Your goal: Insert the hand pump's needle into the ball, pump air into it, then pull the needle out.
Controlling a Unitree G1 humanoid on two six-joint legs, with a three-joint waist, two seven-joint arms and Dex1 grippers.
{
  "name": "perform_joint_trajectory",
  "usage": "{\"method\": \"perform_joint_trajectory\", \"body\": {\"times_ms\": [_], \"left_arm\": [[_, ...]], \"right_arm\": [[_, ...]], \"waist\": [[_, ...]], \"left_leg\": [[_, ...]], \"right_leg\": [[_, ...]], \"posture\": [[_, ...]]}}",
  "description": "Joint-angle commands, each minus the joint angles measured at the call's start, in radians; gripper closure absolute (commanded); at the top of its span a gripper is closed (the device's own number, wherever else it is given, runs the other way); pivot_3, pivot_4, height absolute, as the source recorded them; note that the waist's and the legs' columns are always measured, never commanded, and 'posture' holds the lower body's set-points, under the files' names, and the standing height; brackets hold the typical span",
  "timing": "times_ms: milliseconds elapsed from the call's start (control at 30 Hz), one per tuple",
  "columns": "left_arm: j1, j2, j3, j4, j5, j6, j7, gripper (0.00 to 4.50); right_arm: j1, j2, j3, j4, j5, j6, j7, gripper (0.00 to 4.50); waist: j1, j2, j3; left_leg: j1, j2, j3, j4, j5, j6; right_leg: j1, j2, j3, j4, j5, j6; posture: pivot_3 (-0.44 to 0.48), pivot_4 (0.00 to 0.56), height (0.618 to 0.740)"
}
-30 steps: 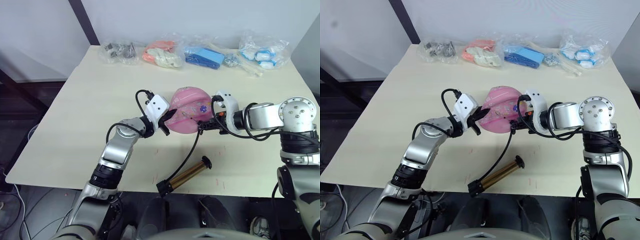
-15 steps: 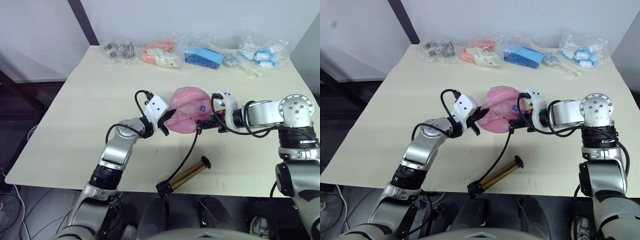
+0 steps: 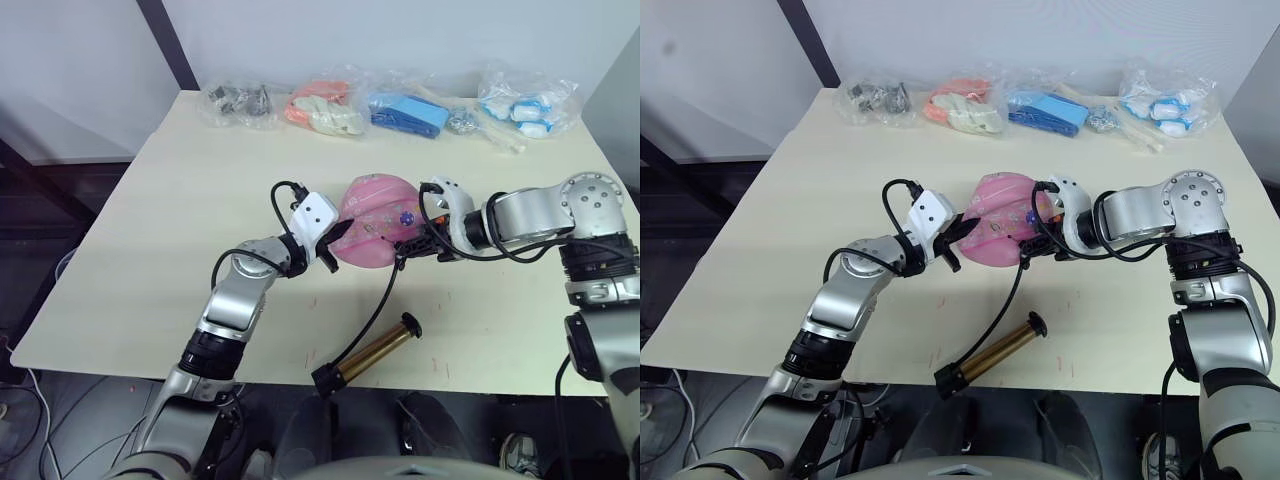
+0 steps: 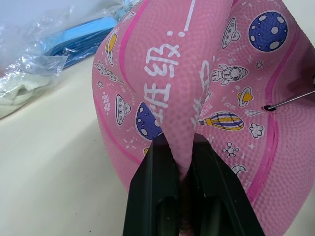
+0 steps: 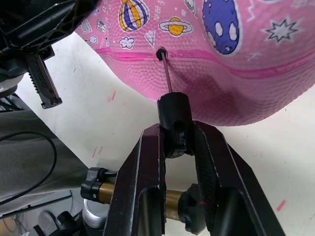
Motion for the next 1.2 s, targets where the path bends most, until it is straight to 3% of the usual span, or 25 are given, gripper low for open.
{"method": "perform_joint_trajectory", "body": {"times_ms": [33, 500, 833, 1200], "left_arm": [[0.016, 0.000, -0.026, 0.023, 0.015, 0.005, -0.010, 4.46], [0.005, -0.008, -0.030, 0.056, 0.021, -0.022, -0.014, 4.46], [0.005, -0.006, -0.029, 0.061, 0.026, -0.028, -0.017, 4.46], [-0.004, -0.001, -0.028, 0.081, 0.029, -0.038, -0.020, 4.46]], "right_arm": [[-0.057, -0.022, 0.057, 0.032, 0.050, -0.002, -0.013, 4.20], [-0.204, 0.001, 0.137, 0.155, 0.050, 0.028, -0.023, 4.20], [-0.339, -0.026, 0.326, 0.267, 0.050, 0.095, 0.118, 4.20], [-0.390, -0.042, 0.380, 0.328, 0.048, 0.095, 0.149, 4.20]], "waist": [[0.000, 0.000, 0.000], [0.000, 0.000, 0.000], [0.002, 0.000, 0.000], [0.004, 0.001, 0.000]], "left_leg": [[0.000, 0.000, 0.000, 0.000, 0.000, 0.000], [0.000, 0.000, -0.001, 0.000, 0.000, 0.000], [-0.002, 0.000, -0.002, 0.000, 0.000, 0.000], [-0.011, 0.000, -0.003, 0.000, 0.000, 0.000]], "right_leg": [[0.000, 0.000, 0.000, 0.000, 0.000, 0.000], [0.000, 0.000, -0.001, 0.000, 0.000, 0.000], [0.000, 0.000, -0.003, -0.001, 0.000, 0.000], [-0.008, 0.000, -0.004, -0.001, 0.000, -0.001]], "posture": [[0.000, 0.150, 0.740], [0.000, 0.150, 0.740], [0.000, 0.150, 0.740], [0.000, 0.150, 0.740]]}}
